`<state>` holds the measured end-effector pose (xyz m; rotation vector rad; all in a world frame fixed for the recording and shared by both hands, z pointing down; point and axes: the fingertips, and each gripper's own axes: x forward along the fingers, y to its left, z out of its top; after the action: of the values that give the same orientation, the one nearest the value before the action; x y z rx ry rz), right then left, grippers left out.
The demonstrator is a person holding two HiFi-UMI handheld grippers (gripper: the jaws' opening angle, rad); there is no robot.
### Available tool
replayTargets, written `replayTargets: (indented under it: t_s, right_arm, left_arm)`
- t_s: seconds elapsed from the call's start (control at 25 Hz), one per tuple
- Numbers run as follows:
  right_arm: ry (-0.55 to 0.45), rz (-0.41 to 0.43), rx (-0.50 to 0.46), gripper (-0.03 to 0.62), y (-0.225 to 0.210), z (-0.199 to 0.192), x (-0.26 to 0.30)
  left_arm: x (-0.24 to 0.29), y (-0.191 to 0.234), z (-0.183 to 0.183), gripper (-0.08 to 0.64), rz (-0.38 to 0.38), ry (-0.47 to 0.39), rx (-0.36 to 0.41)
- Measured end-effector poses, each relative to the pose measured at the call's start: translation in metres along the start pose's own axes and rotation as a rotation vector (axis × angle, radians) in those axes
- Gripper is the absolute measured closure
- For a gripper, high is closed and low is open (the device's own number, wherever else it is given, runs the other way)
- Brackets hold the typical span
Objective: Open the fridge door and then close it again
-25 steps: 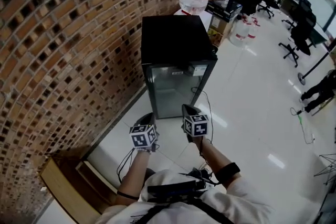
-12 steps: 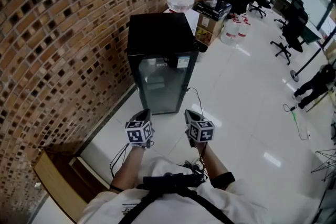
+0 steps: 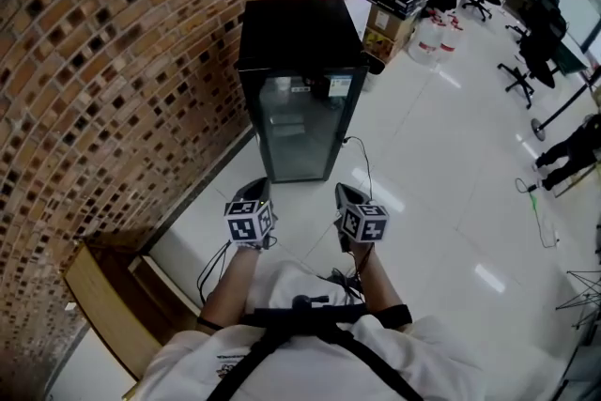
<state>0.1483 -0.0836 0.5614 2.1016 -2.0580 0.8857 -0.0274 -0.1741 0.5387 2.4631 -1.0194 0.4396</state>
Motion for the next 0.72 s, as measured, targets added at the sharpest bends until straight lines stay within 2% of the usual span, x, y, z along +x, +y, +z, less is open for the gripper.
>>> replayTargets:
  t_s: [0.4,0.72]
  right_arm:
    - [0.003,-0.006,-0.007,0.588,0.0079,-0.0028,-0.0028]
    - [0.017,-0.002,-0.007,0.588,0.0104,-0.0095,-0.0028]
  left_arm:
    - [-0.0088,0.0069,-0.0025,0.560,-0.013,-0.005,-0.023]
    - [-0.0107,0.0062,-0.0041,0.560,-0.019,-0.006,-0.013]
